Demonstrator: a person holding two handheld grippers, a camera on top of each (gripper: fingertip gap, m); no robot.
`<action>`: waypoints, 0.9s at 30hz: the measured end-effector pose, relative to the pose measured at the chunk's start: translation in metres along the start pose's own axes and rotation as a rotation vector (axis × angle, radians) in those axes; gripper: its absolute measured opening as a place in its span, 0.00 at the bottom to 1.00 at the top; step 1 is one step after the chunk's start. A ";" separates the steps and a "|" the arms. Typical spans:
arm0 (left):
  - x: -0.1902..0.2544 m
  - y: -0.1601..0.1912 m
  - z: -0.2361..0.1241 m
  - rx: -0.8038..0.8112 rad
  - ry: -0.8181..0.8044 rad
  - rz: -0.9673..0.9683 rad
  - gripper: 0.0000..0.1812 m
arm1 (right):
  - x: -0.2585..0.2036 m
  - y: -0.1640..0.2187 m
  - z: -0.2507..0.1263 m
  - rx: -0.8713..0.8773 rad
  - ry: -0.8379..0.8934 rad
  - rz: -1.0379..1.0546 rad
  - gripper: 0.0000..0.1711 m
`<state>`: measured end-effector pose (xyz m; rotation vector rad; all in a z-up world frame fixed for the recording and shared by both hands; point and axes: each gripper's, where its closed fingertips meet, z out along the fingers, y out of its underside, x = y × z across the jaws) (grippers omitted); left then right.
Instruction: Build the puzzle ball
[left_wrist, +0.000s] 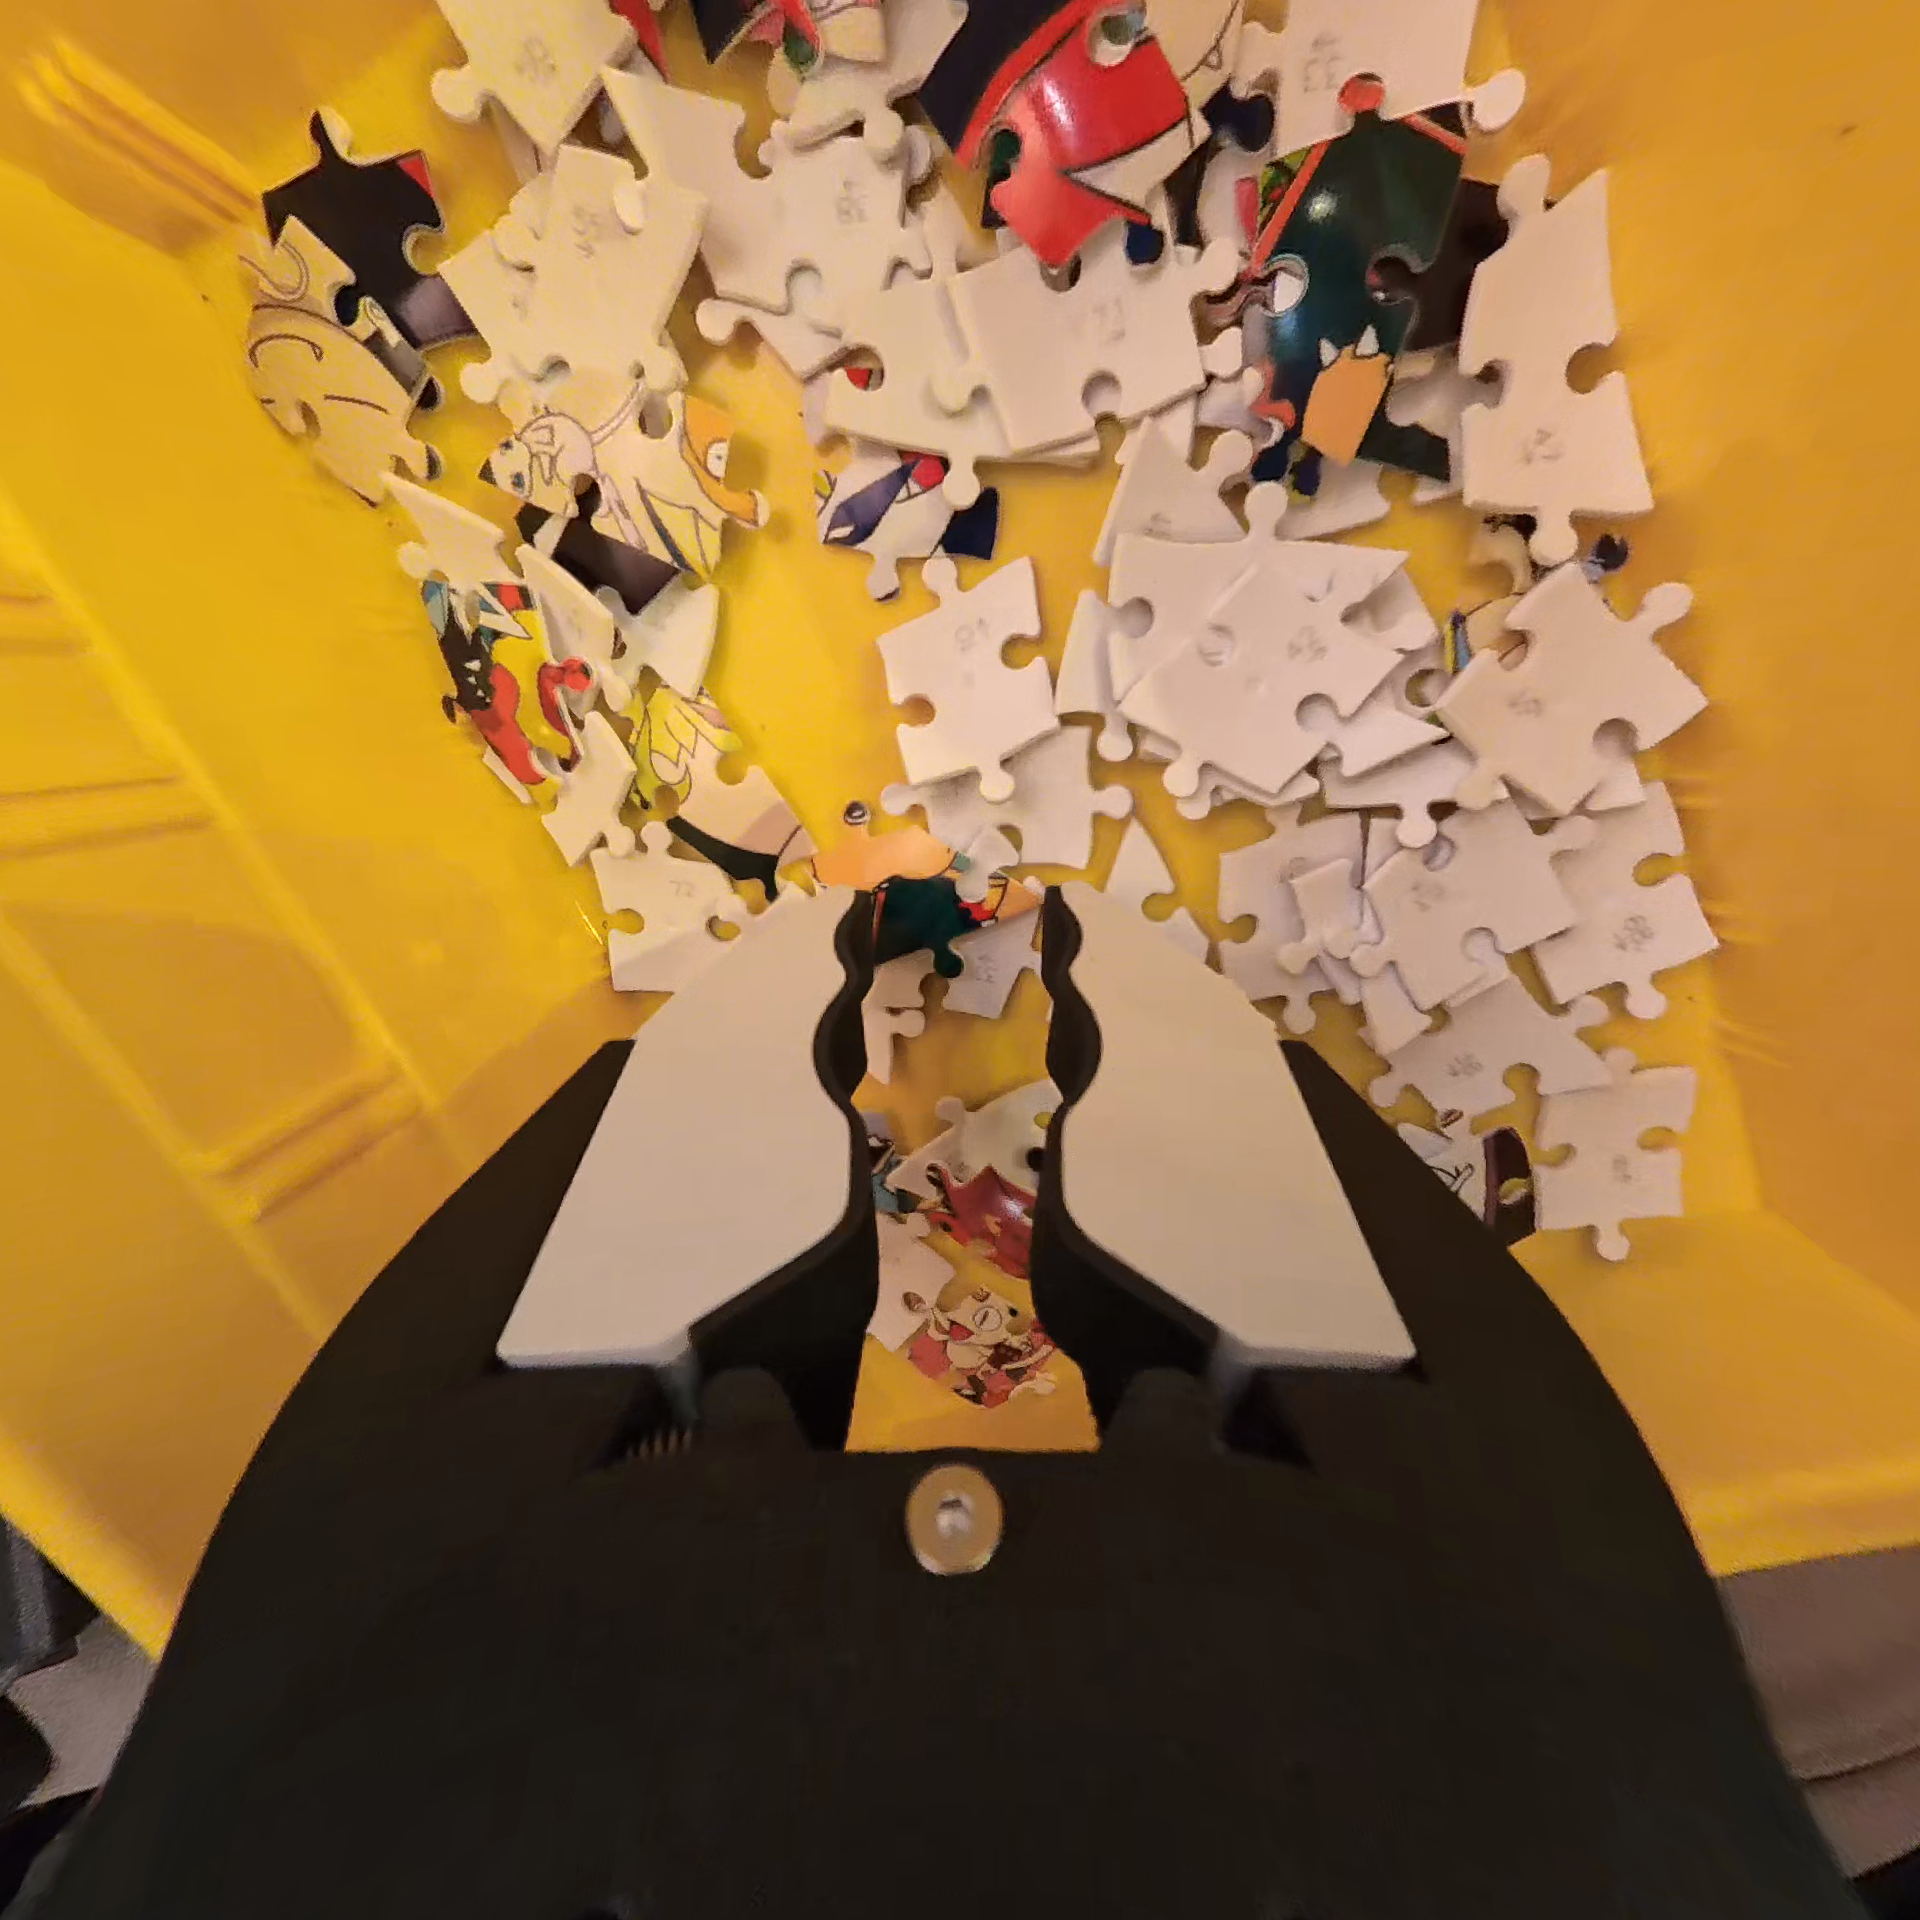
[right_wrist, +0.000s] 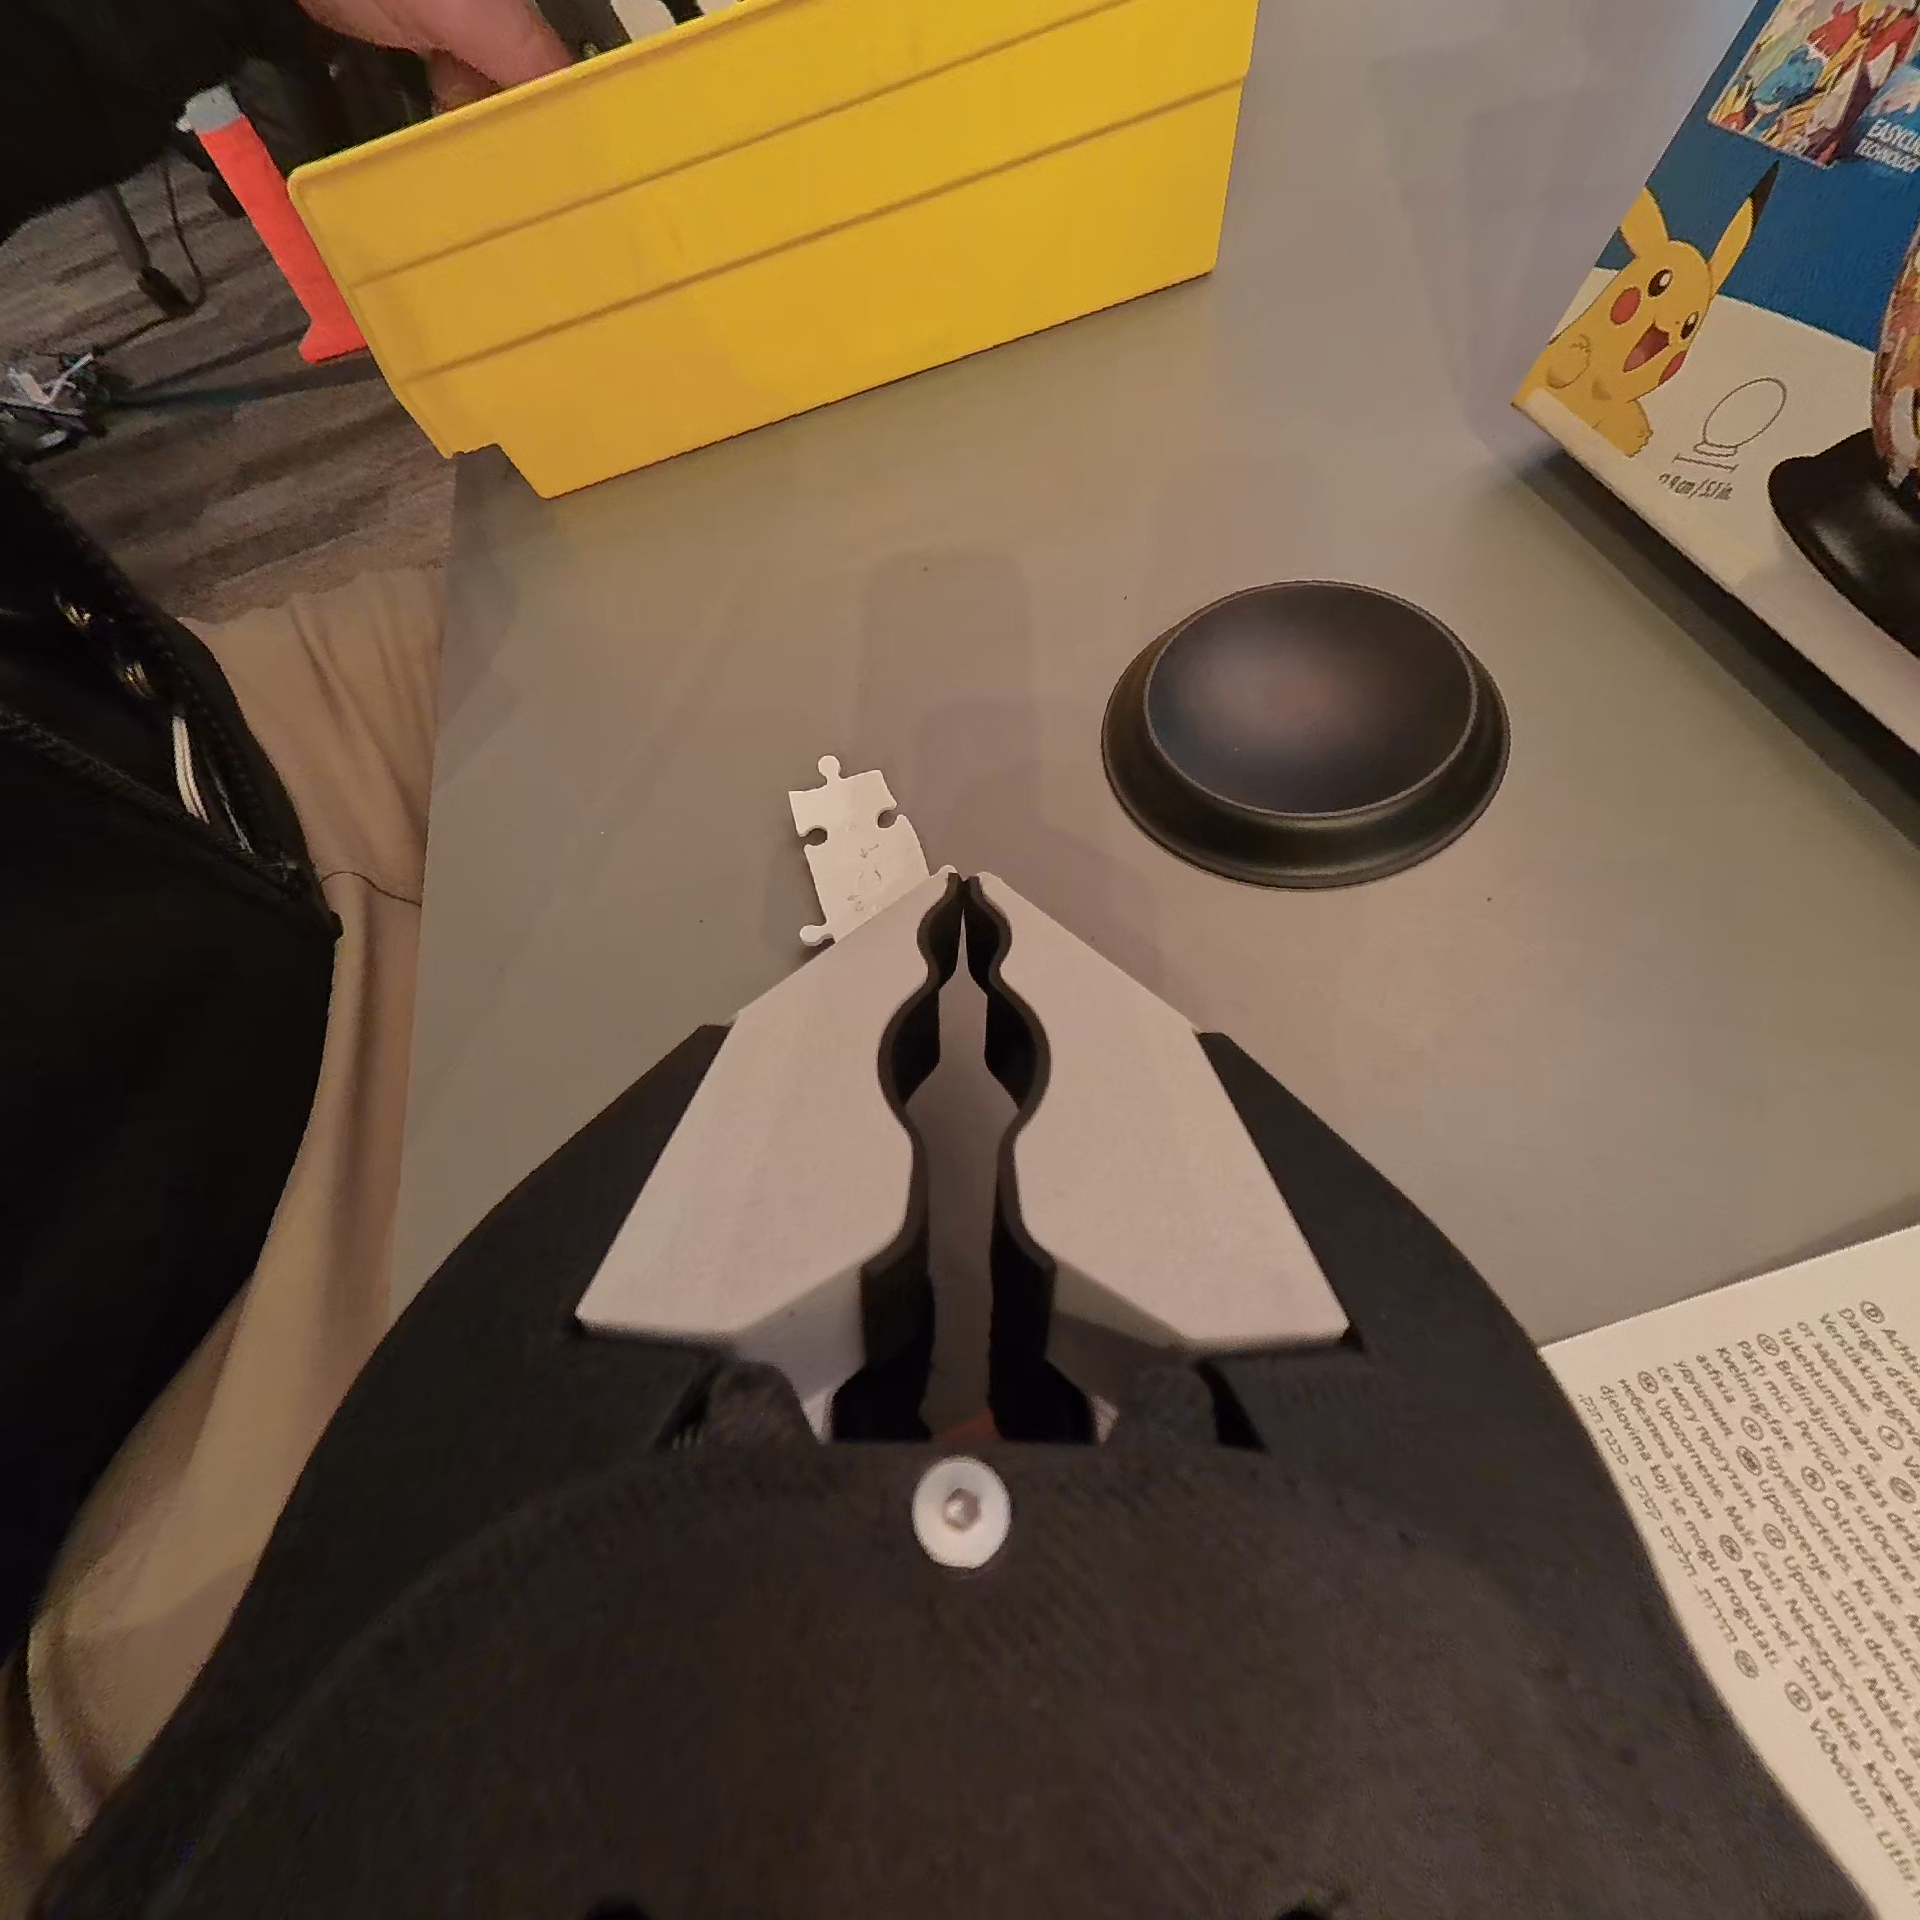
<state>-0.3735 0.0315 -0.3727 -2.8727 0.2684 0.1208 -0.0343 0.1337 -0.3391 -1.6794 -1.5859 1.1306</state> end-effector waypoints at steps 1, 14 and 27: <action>0.000 0.001 0.000 -0.006 0.001 0.005 0.17 | 0.000 0.000 0.000 0.001 -0.001 0.001 0.00; -0.006 0.002 -0.012 -0.019 -0.050 0.014 0.27 | 0.000 -0.002 -0.002 0.015 -0.005 0.002 0.00; 0.001 0.008 -0.004 -0.054 0.042 -0.112 0.16 | 0.000 -0.003 -0.003 0.026 -0.005 0.002 0.00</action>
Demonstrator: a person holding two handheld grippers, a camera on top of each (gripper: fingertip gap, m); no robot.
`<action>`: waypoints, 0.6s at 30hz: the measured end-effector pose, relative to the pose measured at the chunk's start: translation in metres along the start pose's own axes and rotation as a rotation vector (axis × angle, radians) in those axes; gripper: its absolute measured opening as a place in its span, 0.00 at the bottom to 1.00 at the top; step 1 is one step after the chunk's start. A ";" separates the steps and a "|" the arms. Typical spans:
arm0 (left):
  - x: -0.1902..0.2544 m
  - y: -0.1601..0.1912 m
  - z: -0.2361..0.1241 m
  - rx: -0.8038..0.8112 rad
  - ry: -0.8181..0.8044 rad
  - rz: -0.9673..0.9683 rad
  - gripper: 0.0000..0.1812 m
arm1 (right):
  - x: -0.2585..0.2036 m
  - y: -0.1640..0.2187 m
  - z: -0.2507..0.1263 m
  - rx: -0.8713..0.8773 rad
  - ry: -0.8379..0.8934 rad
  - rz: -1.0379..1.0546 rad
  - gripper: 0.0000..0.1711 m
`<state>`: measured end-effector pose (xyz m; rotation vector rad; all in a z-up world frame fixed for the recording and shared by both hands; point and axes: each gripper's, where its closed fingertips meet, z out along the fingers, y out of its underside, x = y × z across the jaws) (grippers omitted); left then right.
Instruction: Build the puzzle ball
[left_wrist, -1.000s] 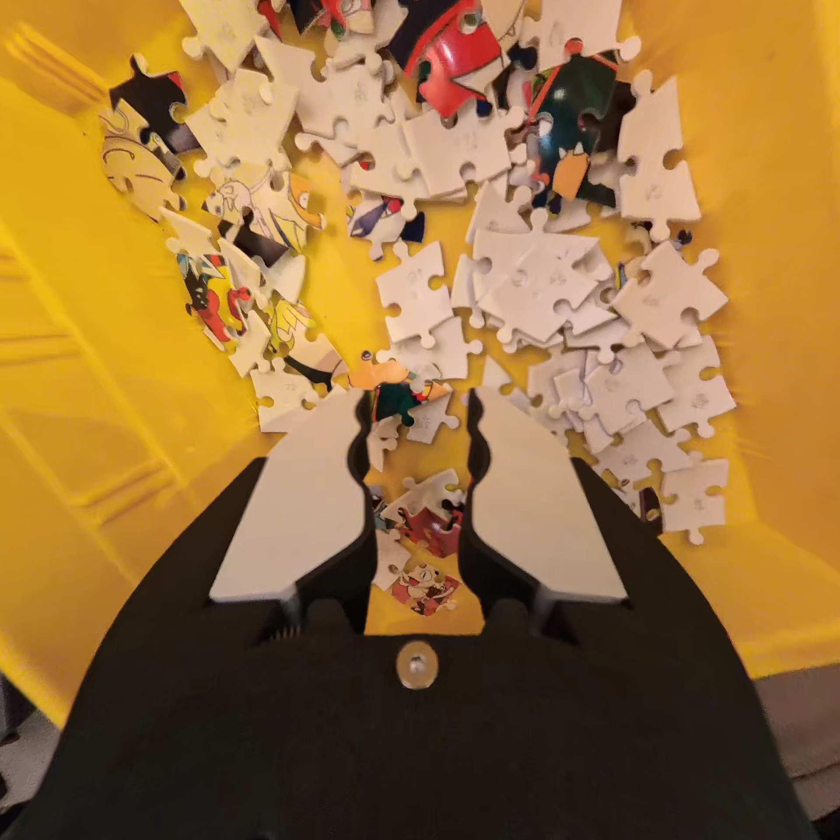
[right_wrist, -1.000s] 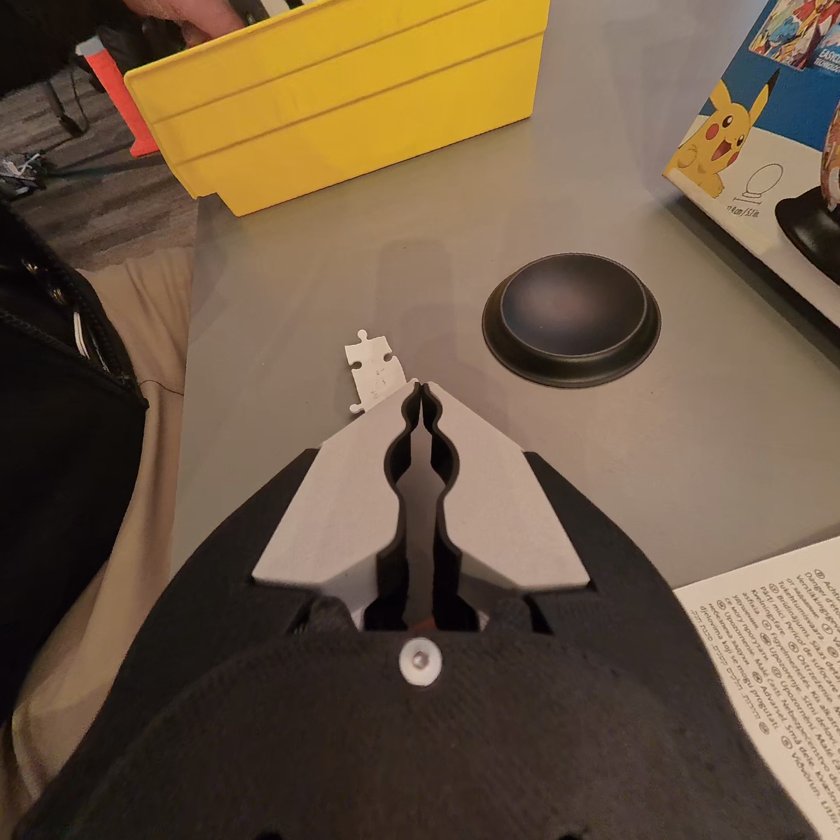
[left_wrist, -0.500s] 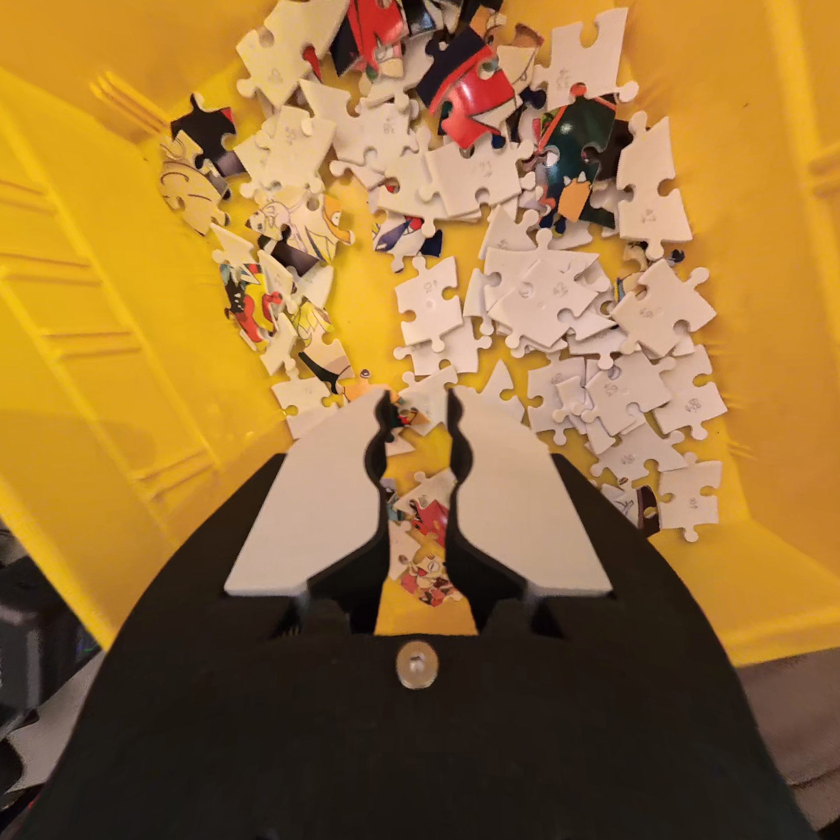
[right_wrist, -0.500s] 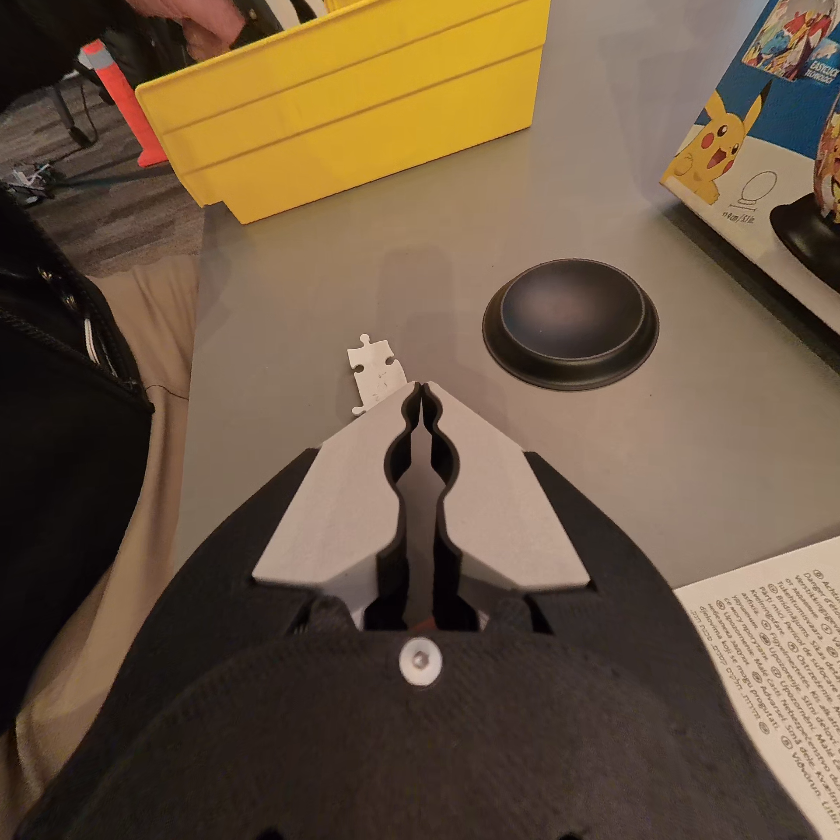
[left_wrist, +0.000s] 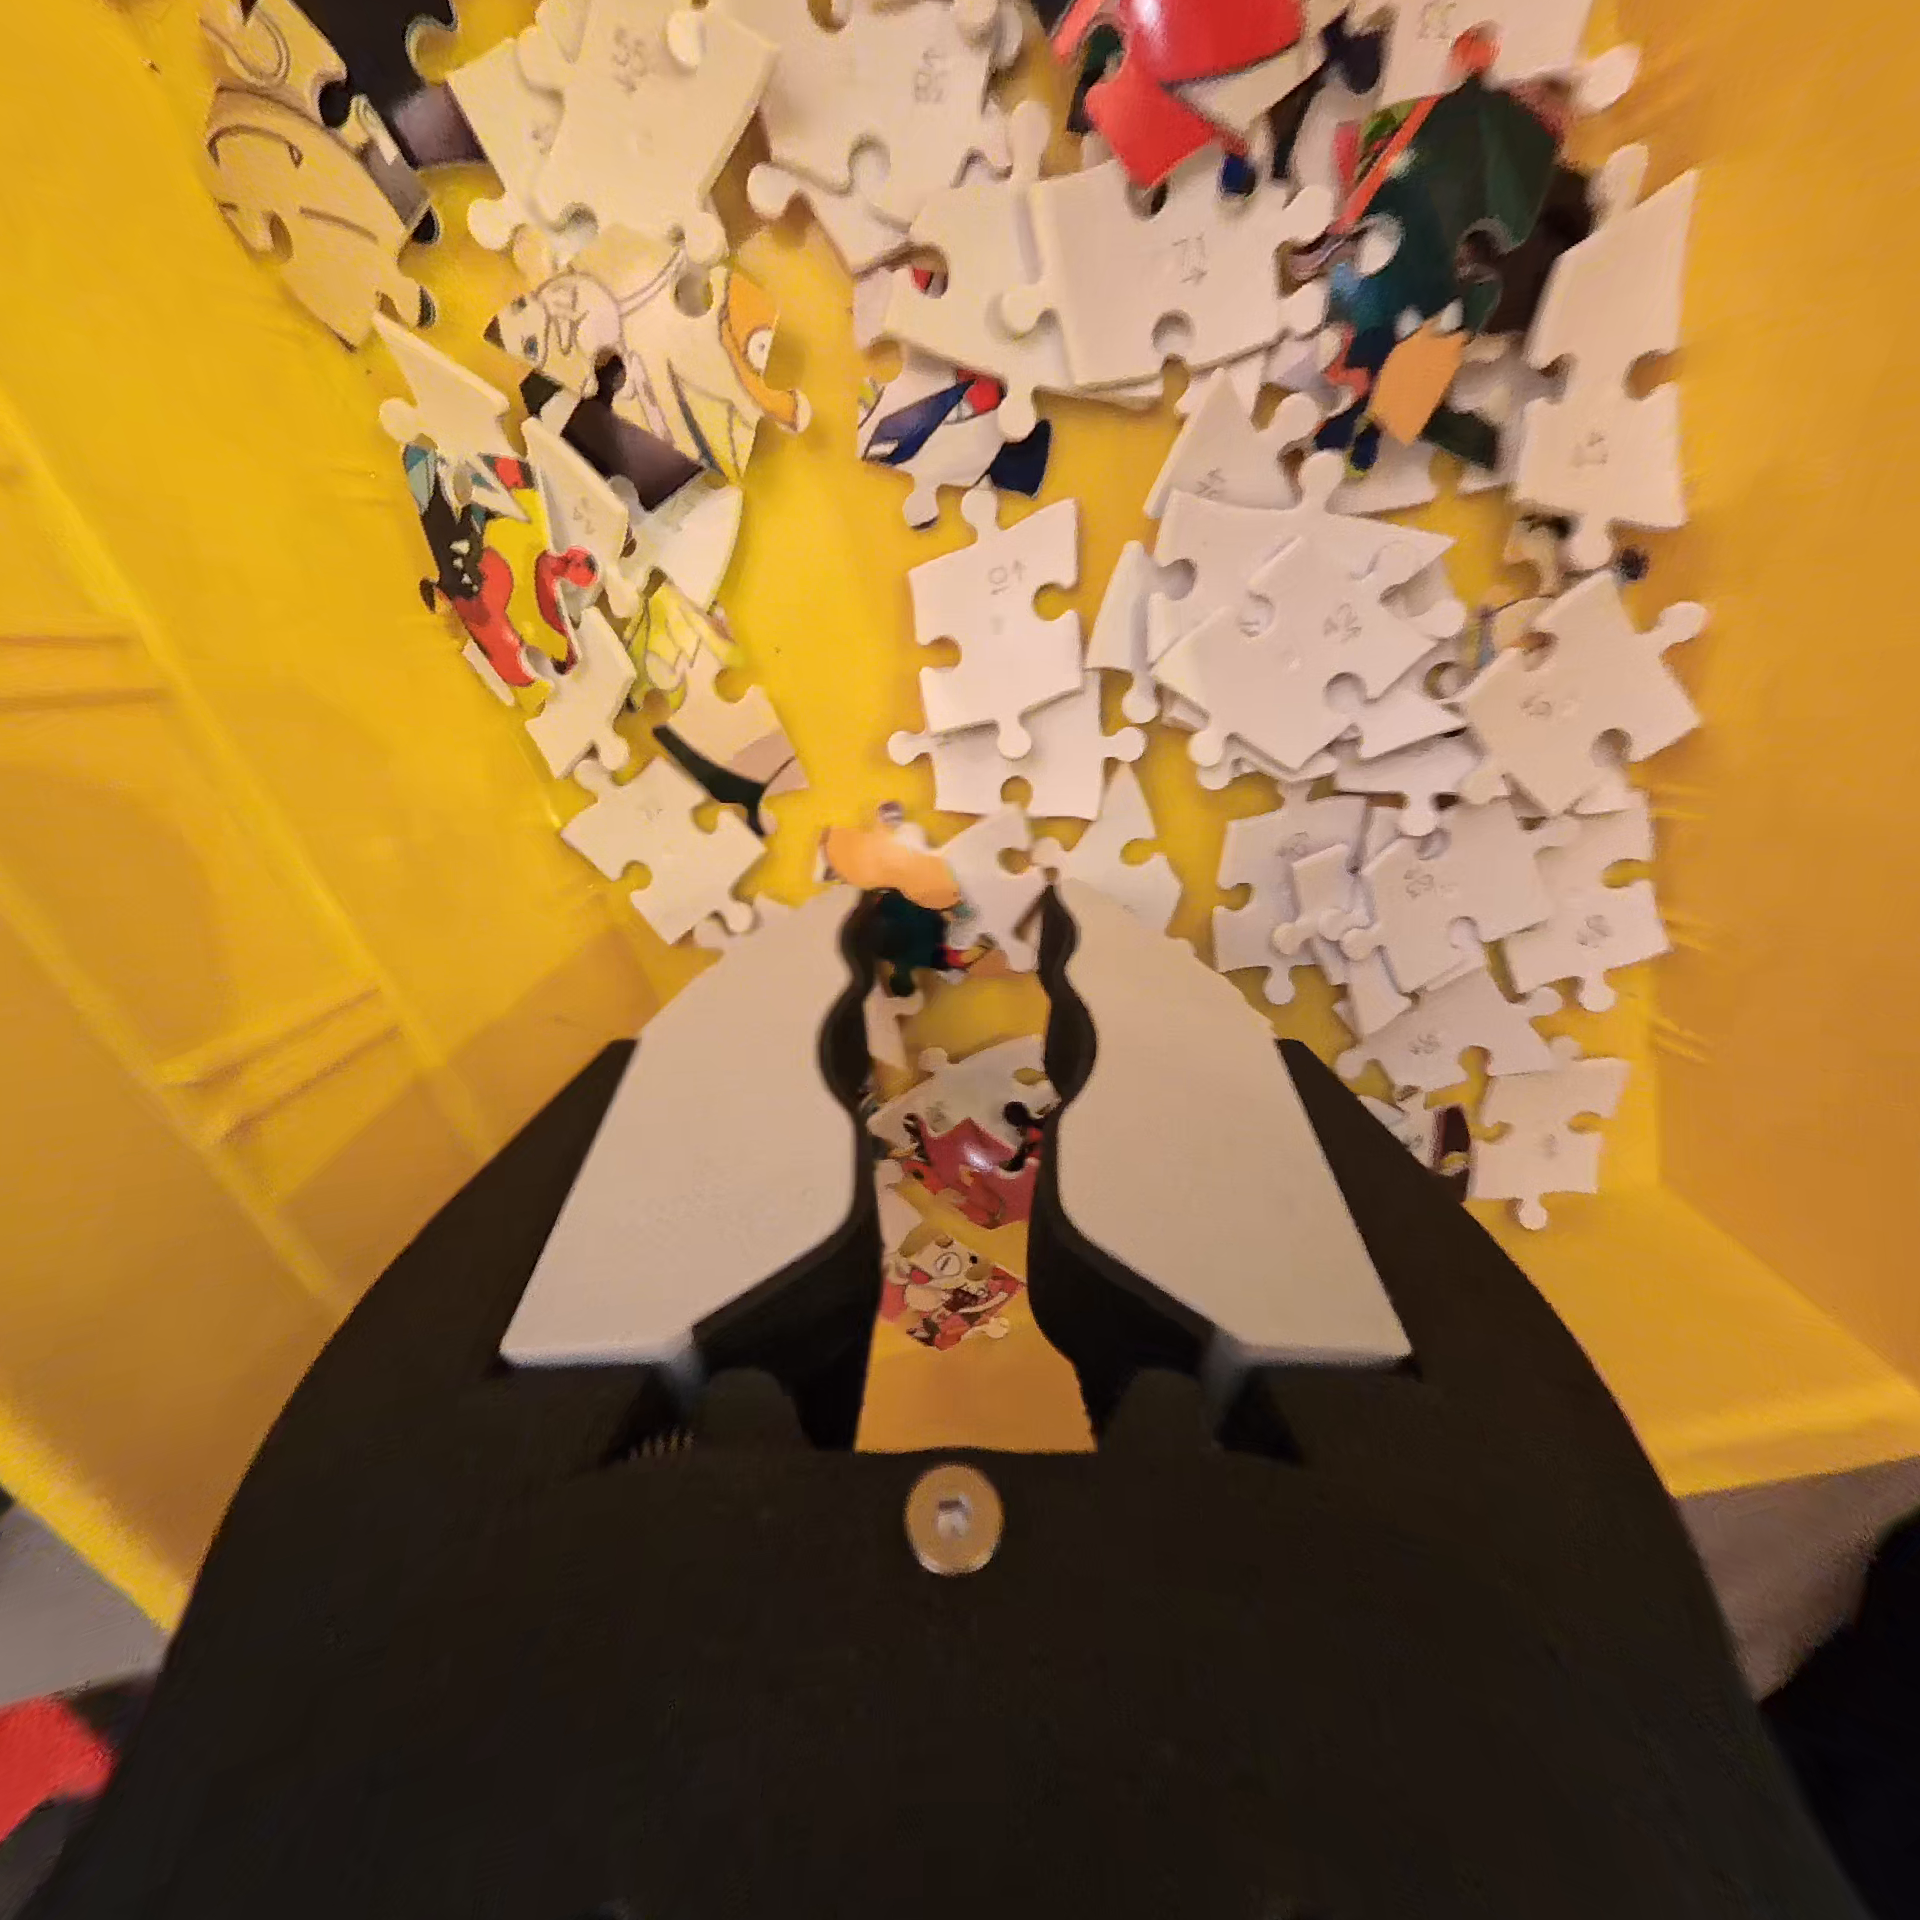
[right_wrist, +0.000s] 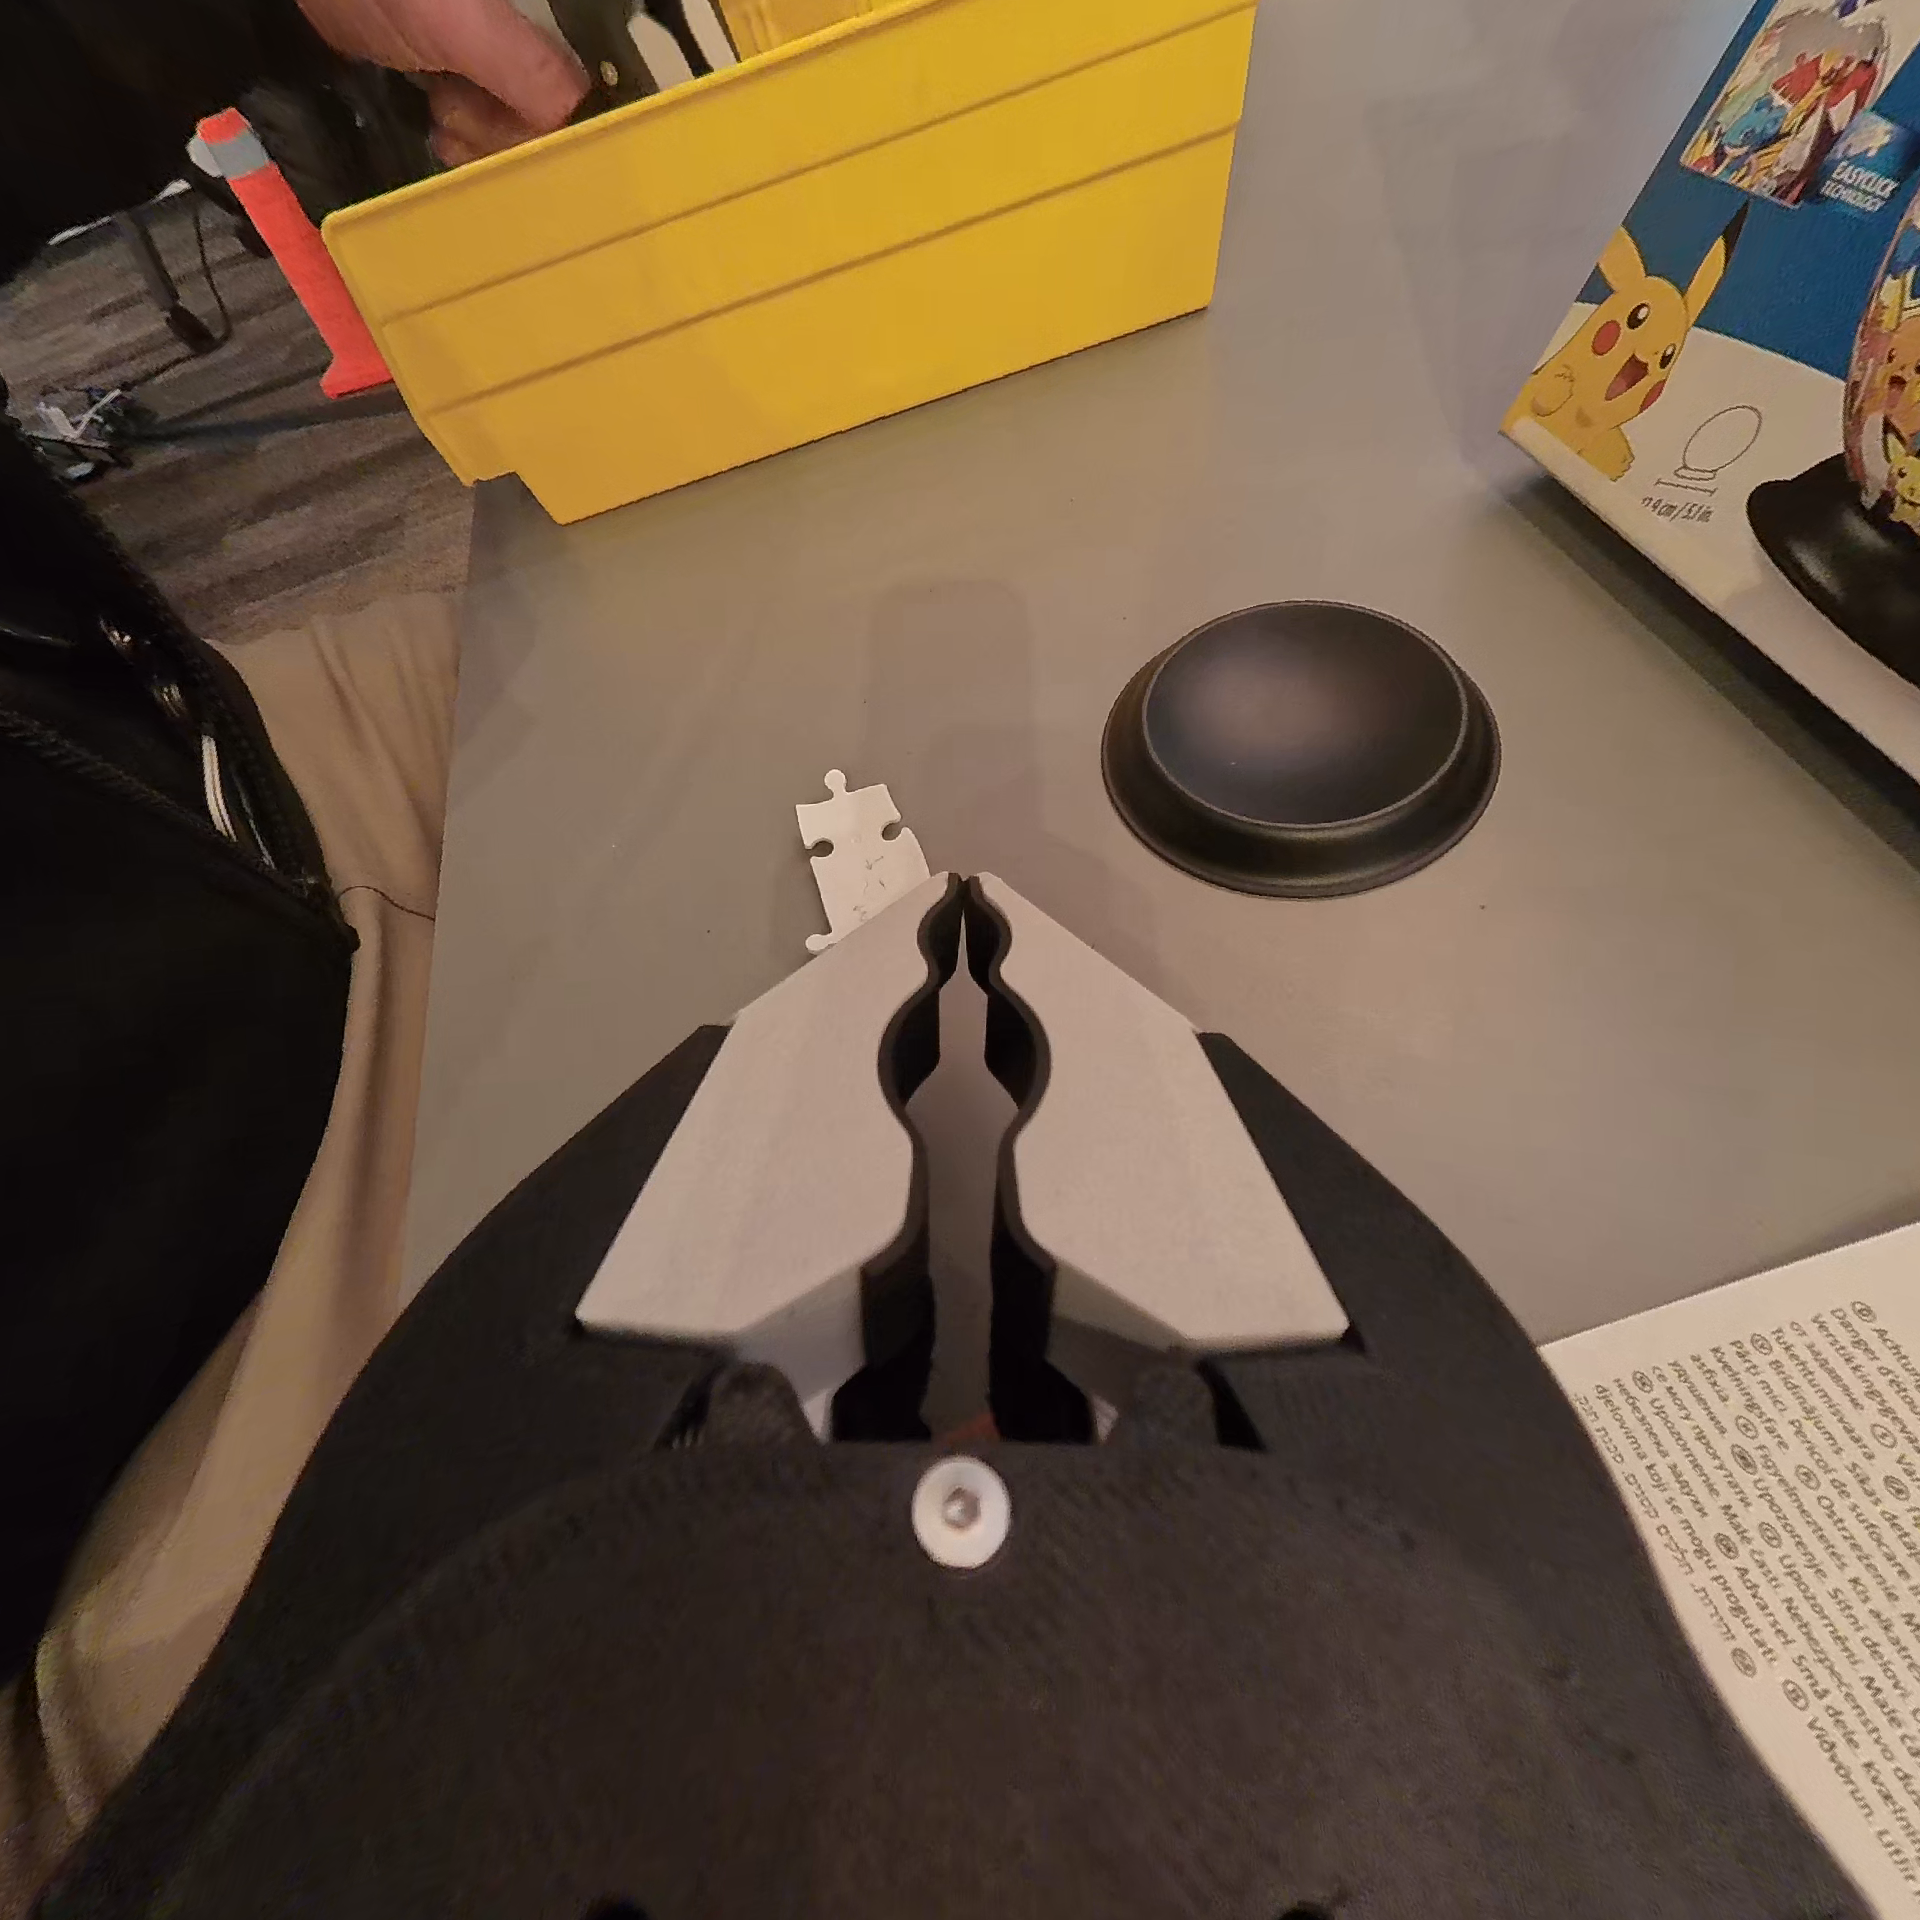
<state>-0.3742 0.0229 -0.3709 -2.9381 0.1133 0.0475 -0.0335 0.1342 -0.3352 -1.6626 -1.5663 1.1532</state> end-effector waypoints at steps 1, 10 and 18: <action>0.007 -0.006 -0.005 0.045 0.047 -0.002 0.01 | 0.000 0.000 0.000 0.001 0.000 0.000 0.00; 0.034 -0.022 -0.018 0.188 0.249 -0.047 0.00 | 0.000 0.000 0.000 0.003 0.001 -0.001 0.00; 0.020 -0.005 -0.013 0.087 0.151 -0.063 0.22 | 0.000 0.000 0.000 0.002 0.001 -0.001 0.00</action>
